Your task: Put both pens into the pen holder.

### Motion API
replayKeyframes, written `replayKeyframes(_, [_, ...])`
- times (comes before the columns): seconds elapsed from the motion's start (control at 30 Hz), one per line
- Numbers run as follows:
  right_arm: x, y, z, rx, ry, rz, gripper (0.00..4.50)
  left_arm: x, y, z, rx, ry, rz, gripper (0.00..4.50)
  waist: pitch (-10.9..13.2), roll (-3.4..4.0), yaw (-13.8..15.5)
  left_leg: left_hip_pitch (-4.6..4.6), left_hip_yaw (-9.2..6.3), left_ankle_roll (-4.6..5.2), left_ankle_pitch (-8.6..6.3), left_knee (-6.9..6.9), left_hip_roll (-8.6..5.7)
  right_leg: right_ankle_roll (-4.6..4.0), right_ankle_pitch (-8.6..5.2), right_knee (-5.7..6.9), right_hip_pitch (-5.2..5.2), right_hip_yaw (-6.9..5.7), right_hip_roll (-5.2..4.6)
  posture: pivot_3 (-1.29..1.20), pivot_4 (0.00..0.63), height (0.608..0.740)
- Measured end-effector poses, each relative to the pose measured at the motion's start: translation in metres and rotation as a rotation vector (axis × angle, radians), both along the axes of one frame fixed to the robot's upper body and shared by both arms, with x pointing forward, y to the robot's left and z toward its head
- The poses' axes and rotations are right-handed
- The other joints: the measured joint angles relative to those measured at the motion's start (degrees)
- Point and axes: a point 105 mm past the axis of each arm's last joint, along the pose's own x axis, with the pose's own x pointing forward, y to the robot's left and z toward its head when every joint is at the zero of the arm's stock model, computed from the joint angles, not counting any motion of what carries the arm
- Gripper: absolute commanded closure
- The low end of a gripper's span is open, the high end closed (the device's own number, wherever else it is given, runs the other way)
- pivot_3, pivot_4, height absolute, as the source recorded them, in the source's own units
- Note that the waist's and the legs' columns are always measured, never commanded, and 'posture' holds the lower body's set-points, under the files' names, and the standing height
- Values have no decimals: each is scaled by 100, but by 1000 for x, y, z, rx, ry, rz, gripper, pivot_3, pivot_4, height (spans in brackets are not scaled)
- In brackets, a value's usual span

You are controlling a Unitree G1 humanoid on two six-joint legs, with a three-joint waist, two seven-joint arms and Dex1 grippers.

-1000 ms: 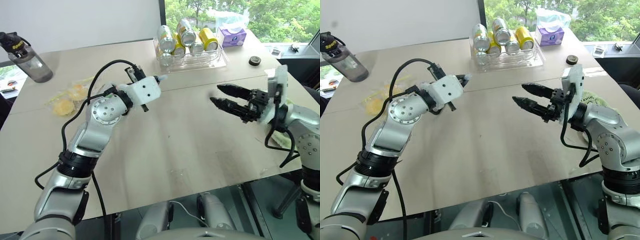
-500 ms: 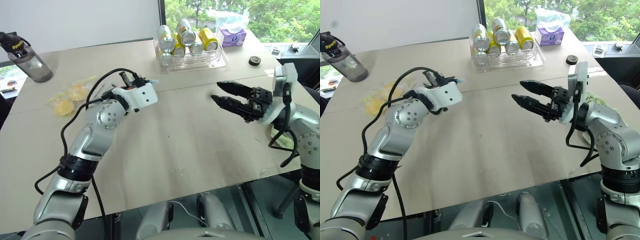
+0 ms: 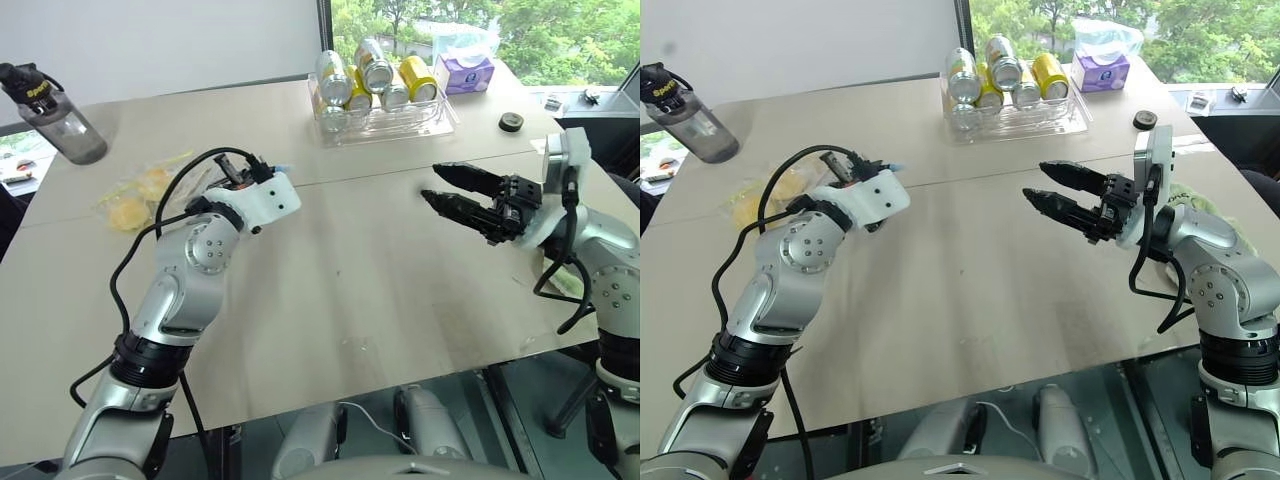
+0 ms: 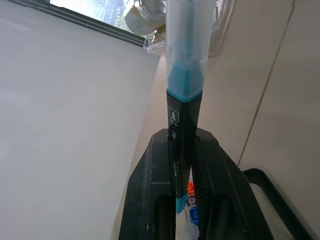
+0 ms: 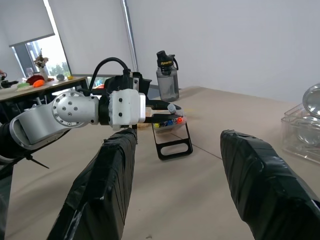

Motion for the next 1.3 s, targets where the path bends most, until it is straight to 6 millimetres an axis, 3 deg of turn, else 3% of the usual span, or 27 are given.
replayKeyframes(0.77, [3, 0, -6, -52, -1, -14, 1654, 4, 39, -13, -20, 51, 126, 4500, 0, 0, -6, 0, 0, 0, 0, 0, 0, 0, 0, 1, 0, 0, -1, 0, 150, 739])
replayKeyframes(1.0, [3, 3, -9, -59, -1, -5, 1591, 3, 50, -6, -52, 19, 167, 1327, 0, 0, -6, 1, 0, 0, 0, 0, 0, 0, 0, 1, 0, 0, -1, 0, 150, 739])
replayKeyframes(1.07, [3, 3, -9, -58, -1, -5, 1591, 3, 50, -6, -56, 19, 173, 187, 0, 0, -4, 0, 1, 0, 0, 1, 0, 0, 0, 1, 0, 0, -1, 0, 150, 739])
replayKeyframes(1.1, [3, 3, -9, -57, -1, -5, 1591, 3, 51, -6, -58, 18, 175, 15, 0, 0, -3, 1, 1, 0, 0, 1, 0, 0, 0, 1, 0, 0, -1, 0, 150, 739])
replayKeyframes(1.3, [3, 3, -9, -56, -1, -6, 1591, 3, 51, -7, -69, 17, 185, 15, 0, 0, -12, 1, 1, 0, 0, 1, 0, 0, 0, 2, 0, 0, -1, 0, 150, 739])
